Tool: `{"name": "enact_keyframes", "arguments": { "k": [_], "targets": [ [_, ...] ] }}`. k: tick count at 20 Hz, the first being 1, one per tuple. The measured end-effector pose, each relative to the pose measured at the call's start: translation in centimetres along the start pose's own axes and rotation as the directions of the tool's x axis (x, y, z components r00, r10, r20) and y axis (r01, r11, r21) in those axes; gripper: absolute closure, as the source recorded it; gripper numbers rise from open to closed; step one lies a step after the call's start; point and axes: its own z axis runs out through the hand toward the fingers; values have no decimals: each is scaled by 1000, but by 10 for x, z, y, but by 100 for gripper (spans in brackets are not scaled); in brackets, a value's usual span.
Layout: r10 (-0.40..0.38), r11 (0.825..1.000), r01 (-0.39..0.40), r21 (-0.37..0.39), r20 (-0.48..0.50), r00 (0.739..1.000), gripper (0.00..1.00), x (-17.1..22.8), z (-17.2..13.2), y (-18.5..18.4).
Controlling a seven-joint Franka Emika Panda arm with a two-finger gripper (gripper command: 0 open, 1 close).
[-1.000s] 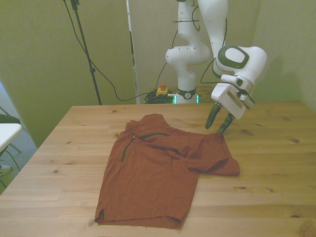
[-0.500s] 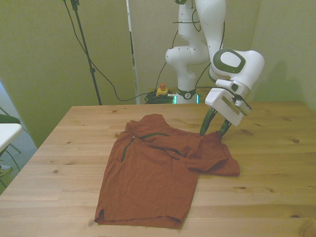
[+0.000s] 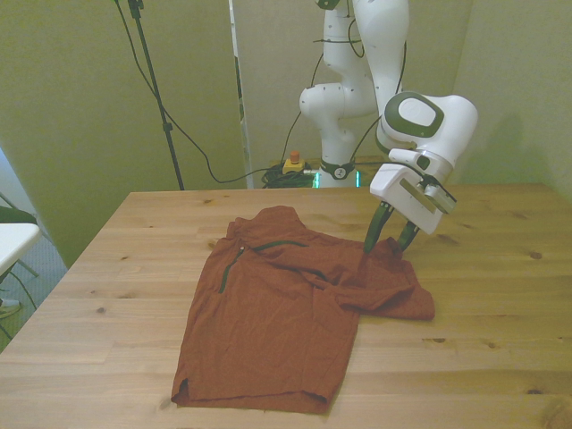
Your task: Fold the shorts
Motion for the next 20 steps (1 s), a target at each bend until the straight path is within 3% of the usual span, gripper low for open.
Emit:
{"name": "enact_keyframes", "arguments": {
  "k": [20],
  "targets": [
    [-1, 1000, 0, 27, 23, 1000, 100, -8, 9, -12]
  ]
}}
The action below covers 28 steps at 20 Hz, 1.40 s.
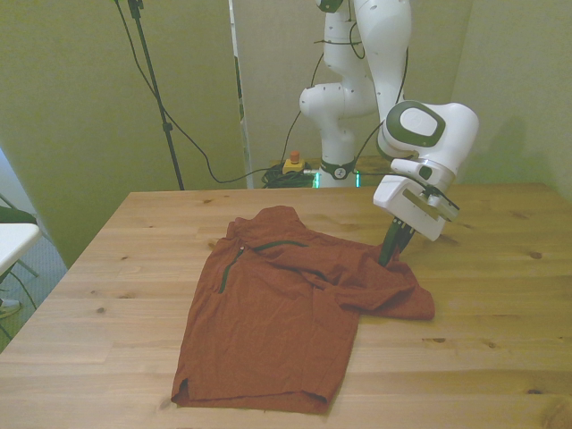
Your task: Fold the shorts
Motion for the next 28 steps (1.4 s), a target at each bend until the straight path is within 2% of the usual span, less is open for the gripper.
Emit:
{"name": "enact_keyframes", "arguments": {
  "k": [4, 7, 12, 15, 20, 28],
  "targets": [
    [12, 1000, -12, -5, -1, 1000, 100, 4, 2, 4],
    [59, 998, -59, -15, -14, 998, 100, 26, 4, 18],
    [160, 987, -161, -9, -47, 986, 100, 85, -11, 66],
    [207, 978, -208, -23, -54, 977, 100, 108, -9, 98],
    [287, 958, -288, -21, -37, 957, 100, 139, 16, 143],
    [385, 922, -384, -47, 19, 923, 100, 196, 84, 208]
  ]
}}
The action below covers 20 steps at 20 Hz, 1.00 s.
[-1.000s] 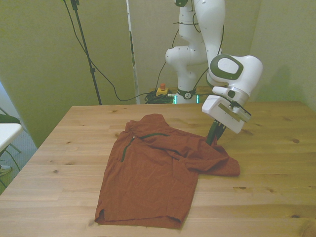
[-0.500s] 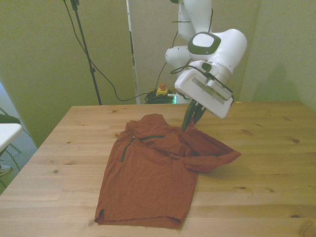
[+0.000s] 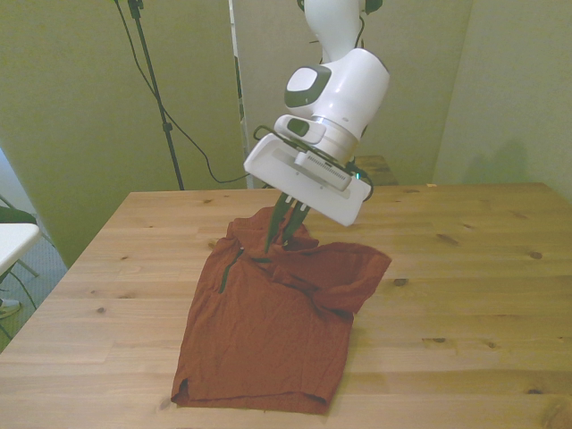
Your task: Fold the shorts
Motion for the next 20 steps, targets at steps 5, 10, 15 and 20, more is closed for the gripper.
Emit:
{"name": "enact_keyframes", "arguments": {
  "k": [5, 10, 15, 20],
  "targets": [
    [40, 999, -40, -8, 13, 999, 100, 46, 33, 7],
    [79, 997, -79, -8, 40, 996, 100, 84, 63, 17],
    [117, 993, -120, 13, 117, 986, 0, 104, 81, 22],
    [147, 987, -154, 40, 155, 977, 0, 128, 88, 28]
  ]
}}
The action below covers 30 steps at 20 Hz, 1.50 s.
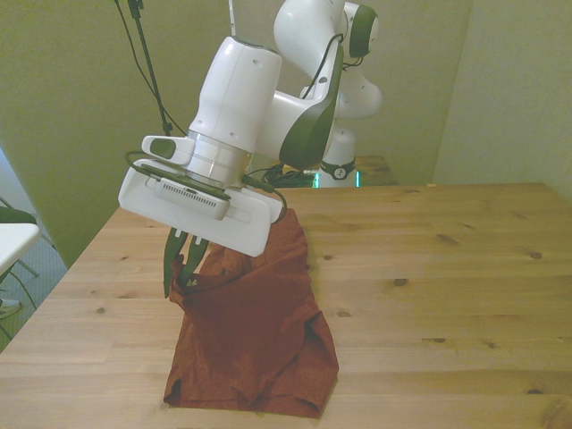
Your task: Fold the shorts
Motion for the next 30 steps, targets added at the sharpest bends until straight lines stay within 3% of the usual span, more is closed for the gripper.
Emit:
{"name": "enact_keyframes", "arguments": {
  "k": [8, 12, 15, 19, 24, 30],
  "targets": [
    [48, 998, -48, 27, 4, 999, 0, 29, -13, 3],
    [102, 994, -106, 22, 113, 988, 0, 24, -31, 9],
    [136, 989, -145, 18, 265, 955, 0, -14, -52, 7],
    [133, 984, -172, 46, 455, 881, 0, -78, -93, -9],
    [68, 991, -121, 62, 540, 839, 0, -172, -142, -33],
    [130, 992, -108, -72, 559, 819, 0, -304, -197, -34]
  ]
}}
